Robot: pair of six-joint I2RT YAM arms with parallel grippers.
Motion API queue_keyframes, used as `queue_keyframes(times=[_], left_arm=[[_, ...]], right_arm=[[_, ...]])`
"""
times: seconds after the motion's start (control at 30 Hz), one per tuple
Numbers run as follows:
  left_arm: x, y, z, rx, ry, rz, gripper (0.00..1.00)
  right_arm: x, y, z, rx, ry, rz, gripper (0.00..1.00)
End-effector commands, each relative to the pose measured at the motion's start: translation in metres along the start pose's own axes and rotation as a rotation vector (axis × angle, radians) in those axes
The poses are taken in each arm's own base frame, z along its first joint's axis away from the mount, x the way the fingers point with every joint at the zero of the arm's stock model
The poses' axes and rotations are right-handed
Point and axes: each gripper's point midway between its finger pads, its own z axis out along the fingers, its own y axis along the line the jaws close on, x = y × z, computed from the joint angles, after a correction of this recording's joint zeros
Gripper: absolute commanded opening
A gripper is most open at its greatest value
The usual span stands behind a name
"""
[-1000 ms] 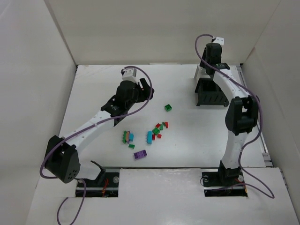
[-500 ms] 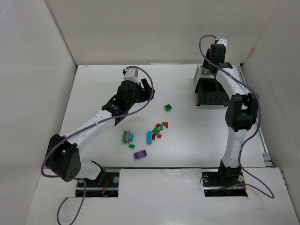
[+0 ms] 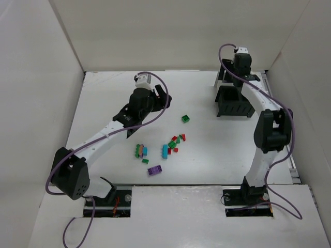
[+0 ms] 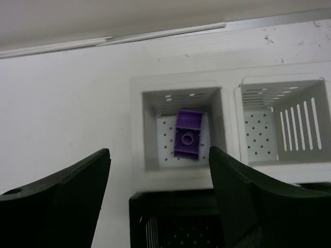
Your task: Sort the legos into containers by color
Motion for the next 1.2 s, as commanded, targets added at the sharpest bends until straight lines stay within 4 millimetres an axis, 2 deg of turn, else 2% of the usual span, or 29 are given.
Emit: queue_keyframes(times=[0.0, 0.03, 0.07, 0.1, 0.13, 0.17, 0.2, 0.23, 0.3, 0.33, 0.37, 0.4, 0.43, 0.47, 0.5, 0.57, 0.6, 0.63, 0.7, 0.77, 0.8, 0.87, 1.07, 1.1, 1.17], left_arm=[[-0.055, -0.032, -0.019, 0.087, -0.162, -0.094, 0.35], [-0.061, -0.035, -0.022, 0.093, -0.182, -0.131, 0.34], [-0.067, -0.034, -0.025, 0.081, -0.205, -0.155, 0.34], [-0.066, -0.036, -0.025, 0.081, -0.206, -0.176, 0.34], [-0.07, -0.037, -0.028, 0.081, -0.218, -0.197, 0.34], [-0.075, -0.039, -0.032, 0.082, -0.234, -0.243, 0.29], [-0.075, -0.039, -0.032, 0.084, -0.234, -0.26, 0.29], [-0.08, -0.046, -0.038, 0.103, -0.252, -0.283, 0.29], [-0.084, -0.054, -0.047, 0.132, -0.278, -0.332, 0.29], [-0.089, -0.059, -0.053, 0.151, -0.296, -0.35, 0.29], [-0.091, -0.063, -0.061, 0.168, -0.314, -0.366, 0.29], [-0.091, -0.074, -0.068, 0.202, -0.323, -0.381, 0.29], [-0.091, -0.072, -0.07, 0.184, -0.341, -0.416, 0.29], [-0.093, -0.075, -0.075, 0.183, -0.357, -0.432, 0.29], [-0.092, -0.085, -0.085, 0.202, -0.363, -0.44, 0.29], [-0.089, -0.08, -0.09, 0.161, -0.401, -0.48, 0.29], [-0.09, -0.088, -0.099, 0.181, -0.405, -0.506, 0.29], [-0.086, -0.087, -0.098, 0.174, -0.408, -0.52, 0.29], [-0.087, -0.087, -0.105, 0.177, -0.421, -0.553, 0.28], [-0.08, -0.083, -0.102, 0.172, -0.406, -0.589, 0.28], [-0.084, -0.083, -0.106, 0.177, -0.419, -0.608, 0.28], [-0.074, -0.082, -0.104, 0.172, -0.398, -0.617, 0.27], [-0.075, -0.087, -0.11, 0.181, -0.412, -0.631, 0.27], [-0.076, -0.089, -0.112, 0.184, -0.42, -0.637, 0.27], [-0.074, -0.091, -0.113, 0.184, -0.418, -0.638, 0.27]], right_arm=[[-0.048, 0.054, -0.06, -0.254, -0.171, -0.09, 0.82], [-0.06, 0.064, -0.085, -0.308, -0.22, -0.138, 0.82], [-0.06, 0.082, -0.1, -0.394, -0.24, -0.166, 0.82], [-0.037, 0.1, -0.109, -0.459, -0.215, -0.192, 0.83], [-0.043, 0.112, -0.136, -0.526, -0.261, -0.223, 0.83], [-0.04, 0.129, -0.153, -0.612, -0.287, -0.239, 0.83], [-0.011, 0.145, -0.162, -0.678, -0.251, -0.256, 0.83], [-0.005, 0.154, -0.176, -0.73, -0.262, -0.267, 0.83], [-0.006, 0.172, -0.215, -0.844, -0.335, -0.278, 0.85], [0.017, 0.185, -0.226, -0.905, -0.315, -0.294, 0.85], [0.014, 0.191, -0.246, -0.944, -0.356, -0.295, 0.86], [0.012, 0.198, -0.259, -0.973, -0.397, -0.29, 0.86], [0.023, 0.212, -0.274, -1.023, -0.395, -0.302, 0.86], [0.022, 0.217, -0.281, -1.027, -0.405, -0.278, 0.86], [0.012, 0.222, -0.298, -1.058, -0.451, -0.262, 0.86], [0.02, 0.235, -0.315, -1.101, -0.46, -0.236, 0.86], [0.02, 0.238, -0.324, -1.122, -0.476, -0.227, 0.86], [0.014, 0.24, -0.334, -1.135, -0.512, -0.209, 0.86], [0.016, 0.246, -0.345, -1.151, -0.523, -0.205, 0.86], [0.018, 0.251, -0.355, -1.183, -0.521, -0.202, 0.86], [0.022, 0.255, -0.36, -1.201, -0.517, -0.204, 0.85], [0.022, 0.258, -0.369, -1.221, -0.523, -0.206, 0.85], [0.016, 0.261, -0.373, -1.203, -0.539, -0.18, 0.85], [0.014, 0.263, -0.378, -1.216, -0.541, -0.172, 0.85], [0.016, 0.267, -0.369, -1.199, -0.527, -0.169, 0.83]])
